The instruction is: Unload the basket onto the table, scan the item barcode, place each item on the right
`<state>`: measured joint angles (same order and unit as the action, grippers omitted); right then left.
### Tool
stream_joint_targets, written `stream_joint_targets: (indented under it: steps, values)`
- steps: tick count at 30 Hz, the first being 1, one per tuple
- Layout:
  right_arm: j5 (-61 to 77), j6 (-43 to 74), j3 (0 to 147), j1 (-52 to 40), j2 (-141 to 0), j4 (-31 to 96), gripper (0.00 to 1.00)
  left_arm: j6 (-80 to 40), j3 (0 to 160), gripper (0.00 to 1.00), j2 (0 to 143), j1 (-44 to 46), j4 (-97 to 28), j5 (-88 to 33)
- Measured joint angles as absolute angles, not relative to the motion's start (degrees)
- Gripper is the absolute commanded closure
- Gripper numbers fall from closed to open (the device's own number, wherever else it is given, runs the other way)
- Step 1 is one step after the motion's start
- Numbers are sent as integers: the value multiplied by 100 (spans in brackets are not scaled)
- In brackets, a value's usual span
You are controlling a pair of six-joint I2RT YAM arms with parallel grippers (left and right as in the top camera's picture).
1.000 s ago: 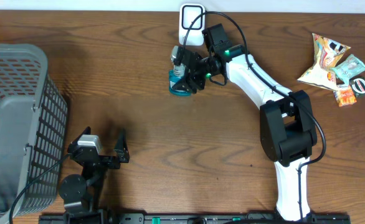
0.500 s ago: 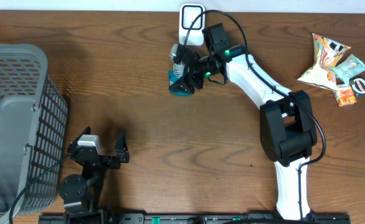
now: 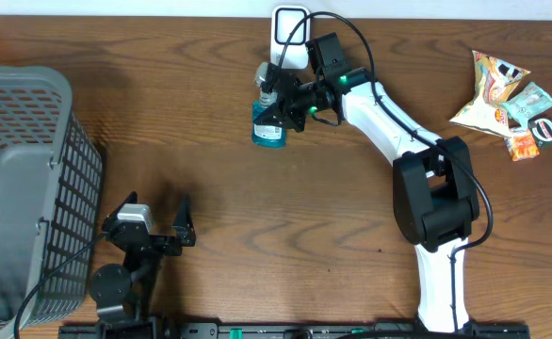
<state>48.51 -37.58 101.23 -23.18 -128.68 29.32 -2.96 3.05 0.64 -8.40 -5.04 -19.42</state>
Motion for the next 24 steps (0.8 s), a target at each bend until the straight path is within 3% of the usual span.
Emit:
stream_joint_targets:
  steps: [8, 15, 19, 24]
  values:
    - [5867, -2958, 10121, -2150, -12886, 3135, 93, -296, 305, 2, 64, -840, -504, -1940]
    - [7242, -1273, 10121, -1669, -12886, 3326, 96, -294, 305, 2, 62, -840, -504, -1942]
    - [7784, -711, 10121, -1577, -12881, 4034, 96, -296, 305, 2, 62, -840, -504, -1942]
    - [7966, -851, 10119, -1638, -12728, 5330, 97, -294, 305, 2, 64, -840, -502, -1940]
